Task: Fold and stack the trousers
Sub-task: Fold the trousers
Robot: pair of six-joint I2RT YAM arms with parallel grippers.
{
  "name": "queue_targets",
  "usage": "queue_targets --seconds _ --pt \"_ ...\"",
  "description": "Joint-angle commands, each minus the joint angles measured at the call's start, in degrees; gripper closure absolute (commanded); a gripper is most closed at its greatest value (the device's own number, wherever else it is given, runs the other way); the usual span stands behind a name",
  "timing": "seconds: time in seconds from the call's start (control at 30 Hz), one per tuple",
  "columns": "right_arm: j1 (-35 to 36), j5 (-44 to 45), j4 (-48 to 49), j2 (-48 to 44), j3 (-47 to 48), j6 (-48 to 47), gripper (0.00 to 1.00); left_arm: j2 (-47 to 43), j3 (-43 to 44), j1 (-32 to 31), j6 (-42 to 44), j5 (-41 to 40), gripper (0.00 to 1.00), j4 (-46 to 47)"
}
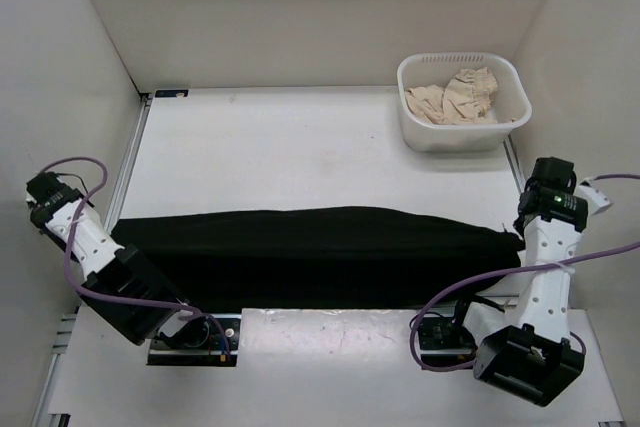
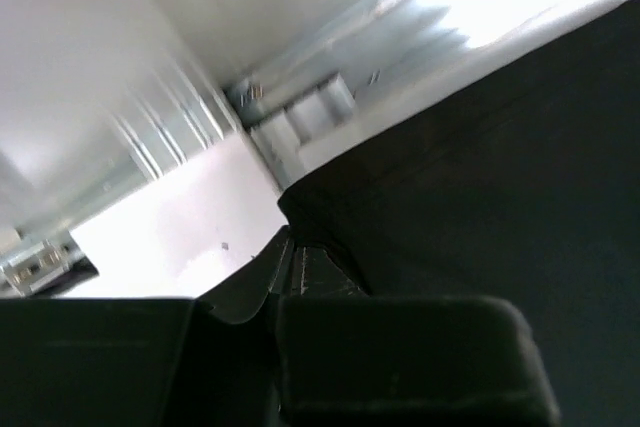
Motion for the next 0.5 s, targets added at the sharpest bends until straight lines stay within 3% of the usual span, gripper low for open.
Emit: queue_targets --seconds 0.0,0.23,0.27,0.3,0.37,0.4,0.47 --pt "-0.5 9.1 0.2 -2.2 -5.0 -1.7 1.00 -3.8 -4.4 1.3 0.0 -1.5 0.86 1.8" --pt "-0.5 13.4 -3.1 -3.0 -5.4 2.7 1.00 -4.9 -11.9 5.3 0.0 -3.5 0.86 1.8" --pt "-0.5 15.9 -4.1 -3.0 -4.9 5.2 0.89 -4.2 -11.9 5.3 0.0 -4.1 0.82 1.8" --pt "-0.5 17.7 -6.6 -3.5 -4.2 6.9 0.68 -4.2 -12.8 5.3 0.0 -5.5 0.67 1.8" --pt "-0.5 21.8 -9.0 -4.4 -3.5 11.6 0.25 -3.5 -12.8 5.3 0.0 -6.0 0.55 1.8" --pt "-0.5 23.6 -10.2 -5.0 -2.7 12.9 0.19 -3.0 -12.8 5.3 0.0 -6.0 0.53 1.2" --pt "-0.5 27.8 -12.8 -5.0 -2.2 15.3 0.14 -3.0 -11.7 5.3 0.0 -6.0 0.34 0.5"
